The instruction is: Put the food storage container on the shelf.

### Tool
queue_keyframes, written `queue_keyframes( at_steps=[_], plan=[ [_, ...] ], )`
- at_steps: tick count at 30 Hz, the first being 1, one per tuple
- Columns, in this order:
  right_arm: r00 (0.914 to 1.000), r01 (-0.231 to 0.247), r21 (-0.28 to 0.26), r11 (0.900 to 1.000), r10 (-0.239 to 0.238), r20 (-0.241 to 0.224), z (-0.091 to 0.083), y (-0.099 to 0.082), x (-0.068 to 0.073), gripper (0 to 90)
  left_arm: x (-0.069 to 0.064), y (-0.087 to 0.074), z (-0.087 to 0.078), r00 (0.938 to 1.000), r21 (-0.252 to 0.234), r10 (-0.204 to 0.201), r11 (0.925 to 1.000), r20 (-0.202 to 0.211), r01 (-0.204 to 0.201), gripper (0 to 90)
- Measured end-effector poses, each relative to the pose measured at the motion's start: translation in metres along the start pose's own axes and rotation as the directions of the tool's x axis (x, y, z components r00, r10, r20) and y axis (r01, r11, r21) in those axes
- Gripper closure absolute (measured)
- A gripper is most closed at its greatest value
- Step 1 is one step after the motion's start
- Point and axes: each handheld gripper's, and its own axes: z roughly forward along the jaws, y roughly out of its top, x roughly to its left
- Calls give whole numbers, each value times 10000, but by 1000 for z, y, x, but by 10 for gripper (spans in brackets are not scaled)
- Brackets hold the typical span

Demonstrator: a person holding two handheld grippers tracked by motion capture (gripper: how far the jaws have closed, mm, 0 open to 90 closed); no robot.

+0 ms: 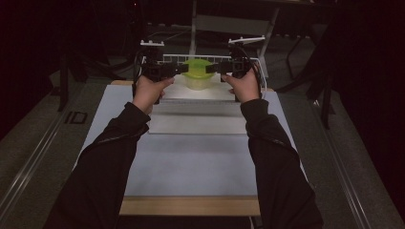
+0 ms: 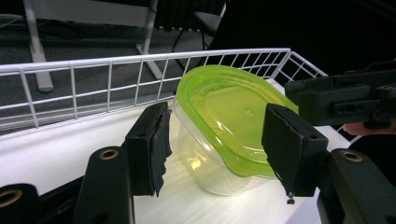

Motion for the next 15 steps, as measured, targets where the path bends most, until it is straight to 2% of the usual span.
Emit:
queue_keyframes(
  at_steps=[6,8,11,15],
  plan=[
    [9988,491,-172,9986,-490,83,-12,-3,6,369,-7,-5,-12,9995,58,302,9995,136,-302,401],
    [9981,606,-244,9979,-604,77,-16,-5,8,348,-11,-8,-16,9993,49,285,9996,260,-286,401],
    [9973,735,-262,9969,-735,16,-22,-8,12,308,-17,-12,-23,9979,41,524,9986,371,-526,382],
    [9937,1120,-240,9934,-1121,-33,-29,-16,19,266,-25,-17,-32,9971,-61,549,9985,519,-546,362]
  ],
)
